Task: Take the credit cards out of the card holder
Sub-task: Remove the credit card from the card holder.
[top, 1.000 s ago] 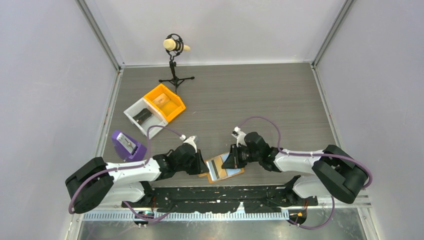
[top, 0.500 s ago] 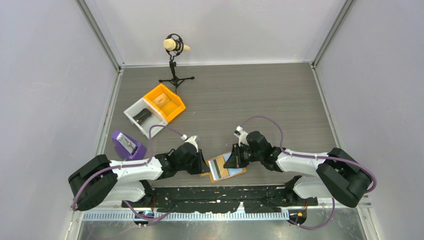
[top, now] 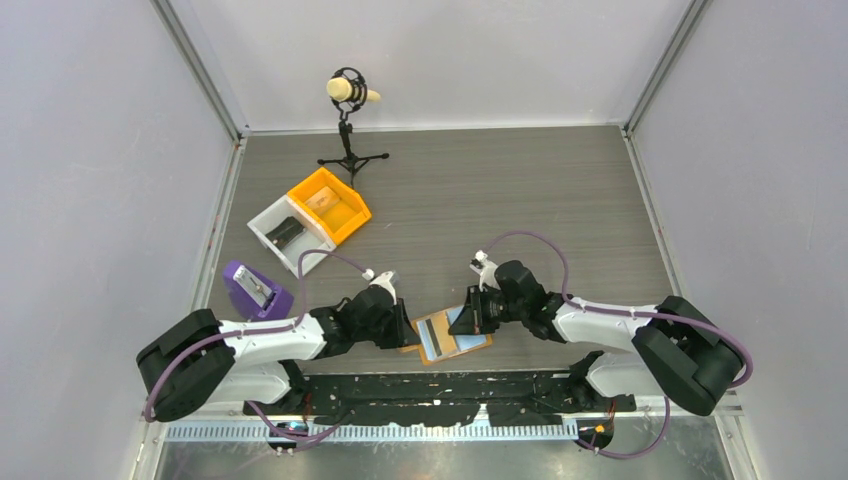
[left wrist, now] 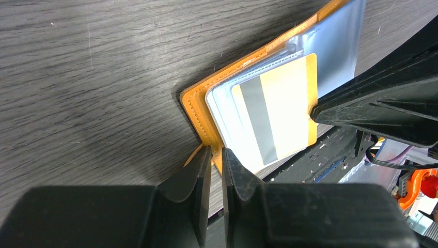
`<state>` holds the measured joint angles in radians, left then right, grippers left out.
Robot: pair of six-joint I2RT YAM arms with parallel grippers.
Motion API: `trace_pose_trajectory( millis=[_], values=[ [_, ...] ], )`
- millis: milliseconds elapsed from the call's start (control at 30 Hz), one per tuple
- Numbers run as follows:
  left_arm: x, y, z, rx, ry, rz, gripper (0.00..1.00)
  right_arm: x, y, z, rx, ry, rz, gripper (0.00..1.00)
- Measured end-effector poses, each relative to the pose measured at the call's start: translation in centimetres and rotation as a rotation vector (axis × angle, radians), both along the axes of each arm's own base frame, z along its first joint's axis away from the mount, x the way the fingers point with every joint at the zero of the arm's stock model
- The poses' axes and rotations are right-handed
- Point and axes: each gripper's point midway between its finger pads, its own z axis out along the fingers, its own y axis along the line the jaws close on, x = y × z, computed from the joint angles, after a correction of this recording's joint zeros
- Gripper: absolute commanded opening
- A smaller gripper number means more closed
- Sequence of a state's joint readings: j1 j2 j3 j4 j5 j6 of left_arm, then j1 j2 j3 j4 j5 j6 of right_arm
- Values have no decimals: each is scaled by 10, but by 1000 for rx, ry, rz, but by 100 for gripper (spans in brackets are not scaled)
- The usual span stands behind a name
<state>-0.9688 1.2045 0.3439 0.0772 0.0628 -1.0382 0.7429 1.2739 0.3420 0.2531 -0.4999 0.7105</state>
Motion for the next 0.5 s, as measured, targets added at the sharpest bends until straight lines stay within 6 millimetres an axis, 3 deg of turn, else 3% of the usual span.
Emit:
trace_pose_trajectory(
  millis=[500],
  values=[
    [0,1,0,19,-3,-12,17,7,-9,11,30,-34,-42,5]
  ],
)
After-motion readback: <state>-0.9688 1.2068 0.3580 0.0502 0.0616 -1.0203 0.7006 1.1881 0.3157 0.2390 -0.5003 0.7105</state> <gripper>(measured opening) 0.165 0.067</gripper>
